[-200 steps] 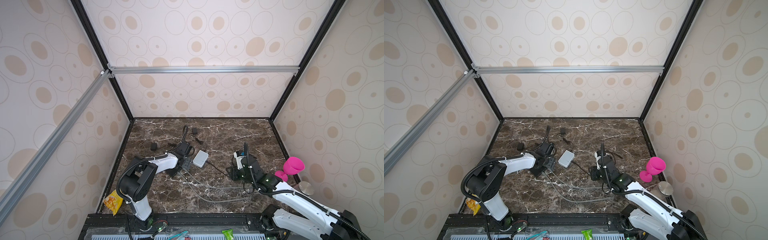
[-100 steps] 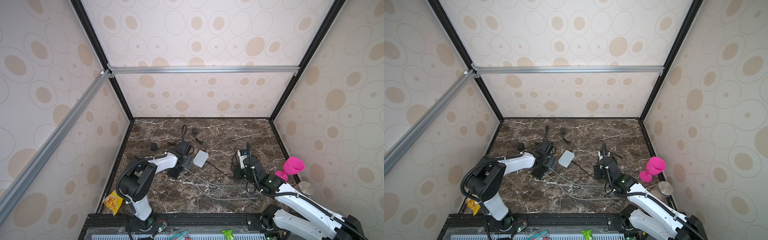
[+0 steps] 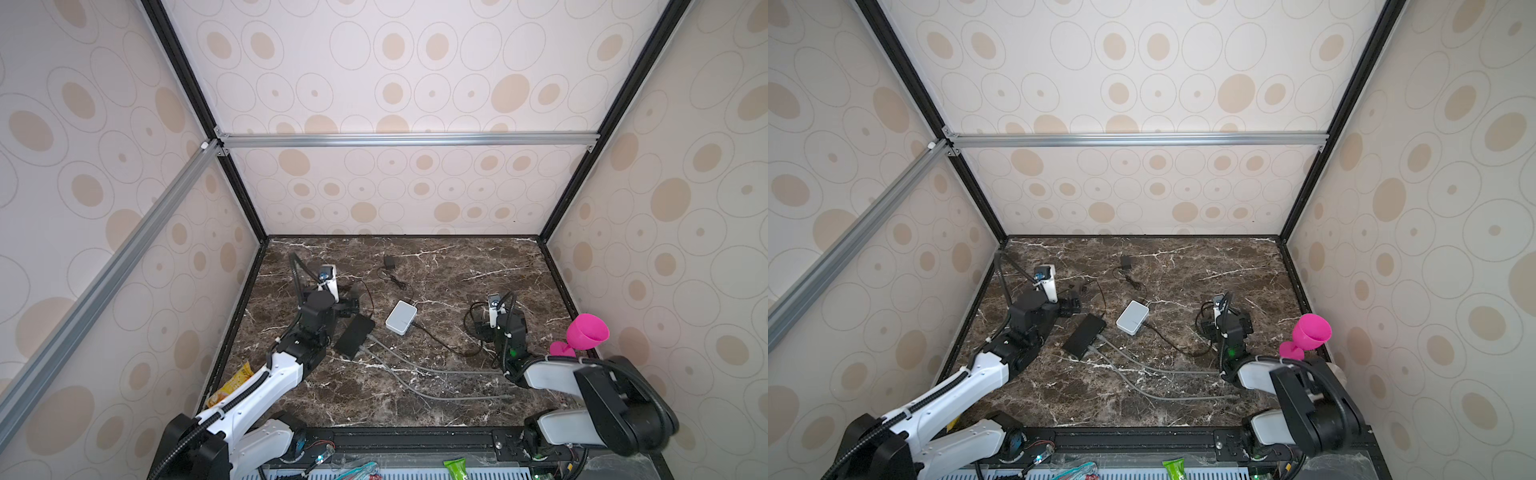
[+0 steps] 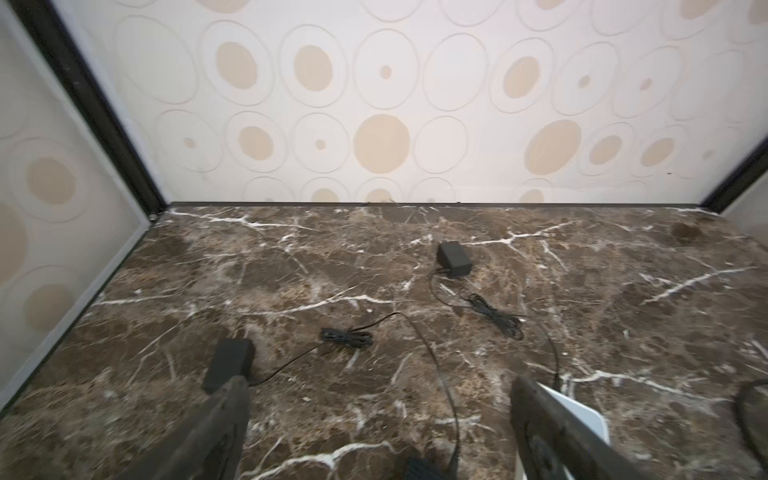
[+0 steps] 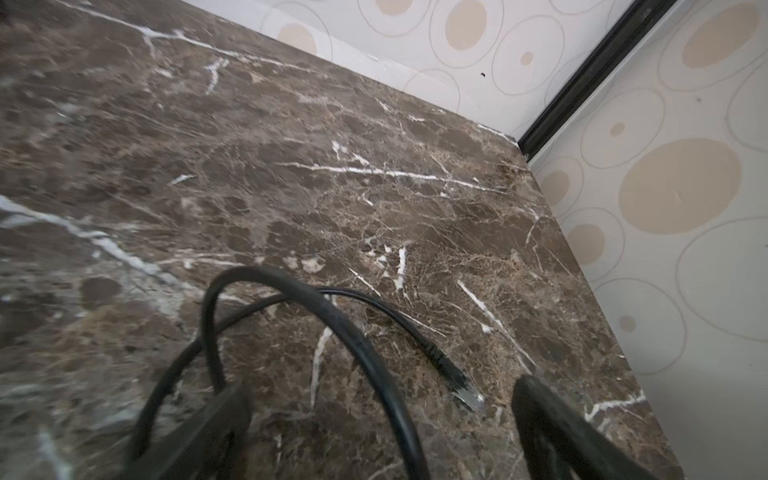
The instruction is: Insert the plug into the switch port
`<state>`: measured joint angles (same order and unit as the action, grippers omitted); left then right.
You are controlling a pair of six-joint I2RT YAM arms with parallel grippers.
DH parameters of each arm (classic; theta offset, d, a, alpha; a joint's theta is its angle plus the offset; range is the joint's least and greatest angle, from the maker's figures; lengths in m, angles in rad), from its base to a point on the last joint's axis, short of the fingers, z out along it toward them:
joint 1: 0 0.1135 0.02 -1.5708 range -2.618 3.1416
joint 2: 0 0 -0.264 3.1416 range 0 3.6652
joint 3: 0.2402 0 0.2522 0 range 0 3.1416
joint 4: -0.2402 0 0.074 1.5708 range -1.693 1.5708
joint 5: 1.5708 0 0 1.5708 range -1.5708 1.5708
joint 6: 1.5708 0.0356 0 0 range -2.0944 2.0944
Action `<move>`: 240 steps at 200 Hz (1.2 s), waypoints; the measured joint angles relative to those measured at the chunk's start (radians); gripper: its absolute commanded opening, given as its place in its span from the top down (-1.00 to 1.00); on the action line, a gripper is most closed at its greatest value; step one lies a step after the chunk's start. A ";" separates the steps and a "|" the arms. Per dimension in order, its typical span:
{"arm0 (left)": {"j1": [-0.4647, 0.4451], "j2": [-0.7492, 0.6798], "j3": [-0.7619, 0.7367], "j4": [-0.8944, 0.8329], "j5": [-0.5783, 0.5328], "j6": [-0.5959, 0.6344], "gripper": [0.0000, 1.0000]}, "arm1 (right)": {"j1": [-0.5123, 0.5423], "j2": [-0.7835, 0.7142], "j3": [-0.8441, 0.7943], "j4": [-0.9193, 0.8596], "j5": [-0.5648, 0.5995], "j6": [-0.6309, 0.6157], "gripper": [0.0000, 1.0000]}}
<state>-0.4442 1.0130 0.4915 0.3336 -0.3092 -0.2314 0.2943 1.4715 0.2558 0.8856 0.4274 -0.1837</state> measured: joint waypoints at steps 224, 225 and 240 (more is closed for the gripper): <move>0.356 0.563 -0.325 1.123 -0.085 0.251 -0.96 | -0.171 0.087 0.131 -0.009 -0.088 0.176 -1.00; 0.359 0.563 -0.320 1.120 -0.080 0.252 -0.96 | -0.171 0.087 0.131 -0.010 -0.088 0.176 -0.99; 0.373 0.567 -0.286 1.090 -0.043 0.230 -0.96 | -0.171 0.087 0.131 -0.010 -0.090 0.175 -0.99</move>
<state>-0.0715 1.5799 0.2058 1.4239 -0.3523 -0.0013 0.1230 1.5585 0.3870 0.8753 0.3370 -0.0082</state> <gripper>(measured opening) 0.982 0.996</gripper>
